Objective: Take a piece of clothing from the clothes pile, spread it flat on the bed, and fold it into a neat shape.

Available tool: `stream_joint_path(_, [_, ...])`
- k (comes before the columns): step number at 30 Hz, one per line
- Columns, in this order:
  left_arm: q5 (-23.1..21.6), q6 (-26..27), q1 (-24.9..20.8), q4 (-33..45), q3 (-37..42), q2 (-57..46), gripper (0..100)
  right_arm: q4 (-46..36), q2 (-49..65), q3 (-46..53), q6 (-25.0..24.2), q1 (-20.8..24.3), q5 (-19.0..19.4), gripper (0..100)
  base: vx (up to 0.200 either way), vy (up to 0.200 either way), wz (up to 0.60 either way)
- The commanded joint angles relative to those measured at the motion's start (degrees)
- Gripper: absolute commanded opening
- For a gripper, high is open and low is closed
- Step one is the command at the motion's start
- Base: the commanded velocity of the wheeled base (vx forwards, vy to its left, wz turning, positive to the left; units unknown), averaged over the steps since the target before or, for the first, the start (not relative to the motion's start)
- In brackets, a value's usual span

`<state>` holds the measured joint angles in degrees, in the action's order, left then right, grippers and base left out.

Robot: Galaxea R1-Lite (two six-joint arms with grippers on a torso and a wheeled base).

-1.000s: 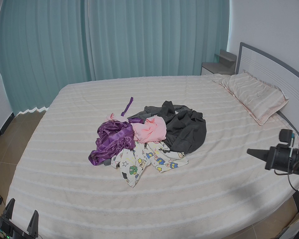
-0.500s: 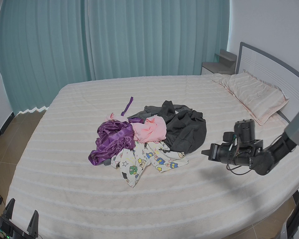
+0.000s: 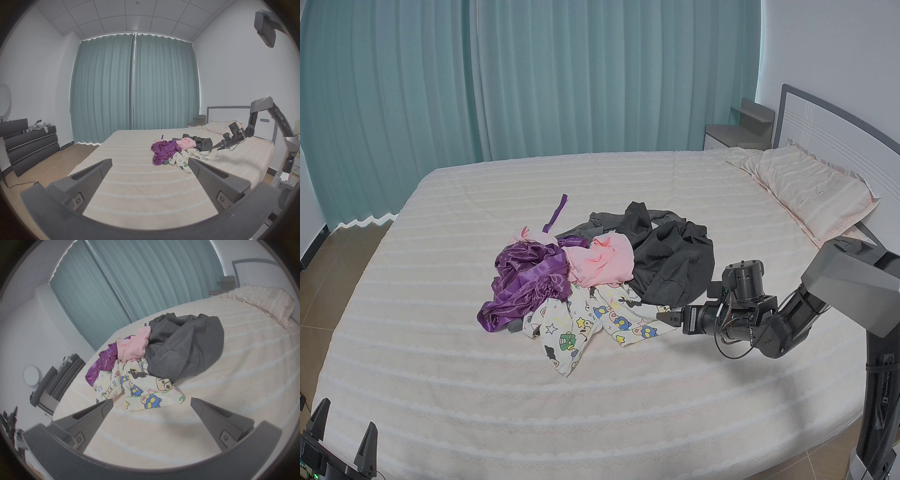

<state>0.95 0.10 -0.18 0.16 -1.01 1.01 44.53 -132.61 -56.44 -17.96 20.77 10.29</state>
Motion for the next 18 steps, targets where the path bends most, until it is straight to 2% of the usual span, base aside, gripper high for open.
stream_joint_path(1, [0.0,0.0,0.0,0.0,1.0,-1.0,100,-0.1,-4.3,-2.9,2.5,0.1,0.3,100,0.000,0.000,0.00])
stream_joint_path(2, [0.0,0.0,0.0,0.0,1.0,-1.0,100,-0.1,-5.6,-4.1,4.4,0.1,0.8,100,0.000,0.000,0.00])
stream_joint_path(5, [0.0,0.0,0.0,0.0,1.0,-1.0,100,-0.3,-8.0,-7.2,5.7,0.3,1.1,100,0.000,0.000,0.00])
stream_joint_path(18, [0.0,0.0,0.0,0.0,1.0,-1.0,100,-2.4,-17.2,-20.2,7.6,0.4,1.3,100,0.000,0.000,0.00])
